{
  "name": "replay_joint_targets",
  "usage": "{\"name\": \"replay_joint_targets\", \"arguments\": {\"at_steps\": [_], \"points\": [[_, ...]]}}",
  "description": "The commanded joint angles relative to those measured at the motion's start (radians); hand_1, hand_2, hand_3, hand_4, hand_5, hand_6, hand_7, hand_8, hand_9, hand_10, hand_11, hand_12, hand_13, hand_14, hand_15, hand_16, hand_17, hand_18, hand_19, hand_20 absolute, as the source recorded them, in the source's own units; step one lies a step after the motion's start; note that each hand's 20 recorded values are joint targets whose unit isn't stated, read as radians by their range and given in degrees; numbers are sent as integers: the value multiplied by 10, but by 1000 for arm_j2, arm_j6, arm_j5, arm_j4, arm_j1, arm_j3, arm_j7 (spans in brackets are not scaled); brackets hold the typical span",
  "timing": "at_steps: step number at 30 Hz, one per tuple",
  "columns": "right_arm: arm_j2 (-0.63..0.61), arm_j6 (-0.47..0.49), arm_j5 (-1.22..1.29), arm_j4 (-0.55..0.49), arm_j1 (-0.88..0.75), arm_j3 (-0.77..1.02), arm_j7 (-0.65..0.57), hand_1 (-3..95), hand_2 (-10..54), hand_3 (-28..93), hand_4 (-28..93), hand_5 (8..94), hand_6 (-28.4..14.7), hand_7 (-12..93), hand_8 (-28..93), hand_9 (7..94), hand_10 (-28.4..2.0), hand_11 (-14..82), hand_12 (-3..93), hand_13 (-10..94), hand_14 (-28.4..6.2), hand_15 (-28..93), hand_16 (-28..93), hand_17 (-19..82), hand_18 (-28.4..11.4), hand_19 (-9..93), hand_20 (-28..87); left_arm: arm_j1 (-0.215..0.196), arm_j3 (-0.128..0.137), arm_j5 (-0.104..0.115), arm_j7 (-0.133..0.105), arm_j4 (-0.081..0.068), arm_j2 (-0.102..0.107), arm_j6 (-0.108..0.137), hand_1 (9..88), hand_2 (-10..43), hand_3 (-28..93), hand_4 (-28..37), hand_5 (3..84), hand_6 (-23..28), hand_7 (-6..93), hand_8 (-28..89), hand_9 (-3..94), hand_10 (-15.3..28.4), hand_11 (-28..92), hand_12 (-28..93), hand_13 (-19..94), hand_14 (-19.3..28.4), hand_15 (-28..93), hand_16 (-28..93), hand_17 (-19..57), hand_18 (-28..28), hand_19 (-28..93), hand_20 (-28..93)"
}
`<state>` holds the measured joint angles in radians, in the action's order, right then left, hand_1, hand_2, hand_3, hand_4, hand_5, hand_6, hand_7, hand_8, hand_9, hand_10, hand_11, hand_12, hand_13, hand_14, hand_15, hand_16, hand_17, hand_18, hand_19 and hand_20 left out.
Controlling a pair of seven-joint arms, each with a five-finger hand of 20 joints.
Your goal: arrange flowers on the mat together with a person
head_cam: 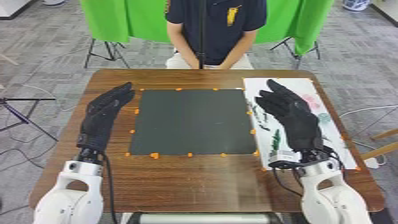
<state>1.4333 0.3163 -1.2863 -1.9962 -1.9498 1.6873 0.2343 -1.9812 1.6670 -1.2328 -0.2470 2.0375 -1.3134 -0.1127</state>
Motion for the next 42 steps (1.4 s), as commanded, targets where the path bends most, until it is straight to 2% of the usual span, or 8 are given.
{"name": "replay_joint_targets", "arguments": {"at_steps": [1, 9, 13, 18, 22, 27, 35, 42], "points": [[111, 123, -82, -2, 14, 70, -20, 114, -21, 763, -164, 412, -29, 80, -72, 442, -158, 51, 143, 374, -171, 107, 201, 202, -132, 32, 271, 7, -4, -4, 10, -10, -10, -17, 278, -34, 640, -167, 442, 38, 129, -52, 411, 126, 153, 153, 296, 160, 75, 64, 14, 139, 67, 158], [134, 141, -95, -3, 20, 87, -26, 114, -21, 763, -164, 414, -29, 81, -73, 444, -158, 52, 145, 374, -171, 108, 201, 201, -134, 32, 274, 10, 4, -11, 12, -9, -24, -24, 278, -36, 641, -168, 442, 38, 128, -51, 411, 126, 153, 152, 295, 159, 74, 64, 14, 138, 62, 157], [134, 146, -97, -4, 15, 88, -32, 113, -20, 762, -163, 415, -29, 81, -72, 444, -158, 52, 145, 374, -172, 108, 202, 200, -136, 33, 275, 11, 7, -19, 17, -8, -29, -40, 278, -35, 641, -169, 441, 37, 129, -51, 412, 126, 153, 153, 295, 159, 74, 64, 14, 137, 61, 156], [139, 145, -96, -6, 4, 95, -40, 113, -20, 761, -162, 418, -30, 81, -72, 446, -157, 52, 145, 375, -173, 109, 204, 200, -138, 36, 276, 5, 4, -3, 15, -7, -20, -26, 280, -34, 638, -169, 442, 38, 127, -52, 412, 127, 153, 152, 296, 159, 74, 63, 18, 135, 54, 152], [134, 137, -92, -6, 3, 95, -38, 114, -20, 761, -162, 421, -29, 81, -72, 446, -157, 52, 145, 376, -173, 109, 205, 198, -142, 41, 277, 6, 3, -3, 10, -7, -16, -22, 284, -34, 637, -168, 443, 40, 127, -52, 412, 128, 154, 152, 300, 161, 74, 62, 26, 127, 50, 150], [131, 143, -91, -9, -8, 97, -43, 114, -21, 761, -162, 425, -29, 81, -73, 456, -156, 54, 145, 391, -144, 112, 198, 201, -144, 44, 275, -17, 8, 1, 13, 3, -17, -11, 283, -34, 638, -167, 444, 41, 129, -52, 413, 129, 156, 151, 302, 160, 76, 61, 26, 125, 51, 151], [128, 135, -67, -7, -6, 92, -56, 114, -20, 761, -162, 437, -28, 82, -72, 471, -156, 58, 144, 403, -137, 121, 182, 203, -145, 46, 274, -15, 4, 15, 13, -1, -9, 0, 283, -34, 638, -167, 445, 41, 128, -52, 415, 128, 157, 150, 305, 160, 77, 60, 27, 122, 49, 151], [122, 149, -75, -7, -2, 98, -58, 115, -19, 758, -161, 465, -25, 87, -76, 502, -158, 63, 142, 425, -130, 131, 157, 210, -142, 41, 275, -8, 2, 20, 16, -6, -5, -5, 284, -34, 638, -167, 447, 42, 127, -52, 419, 129, 158, 149, 309, 161, 78, 57, 32, 113, 43, 146]]}}
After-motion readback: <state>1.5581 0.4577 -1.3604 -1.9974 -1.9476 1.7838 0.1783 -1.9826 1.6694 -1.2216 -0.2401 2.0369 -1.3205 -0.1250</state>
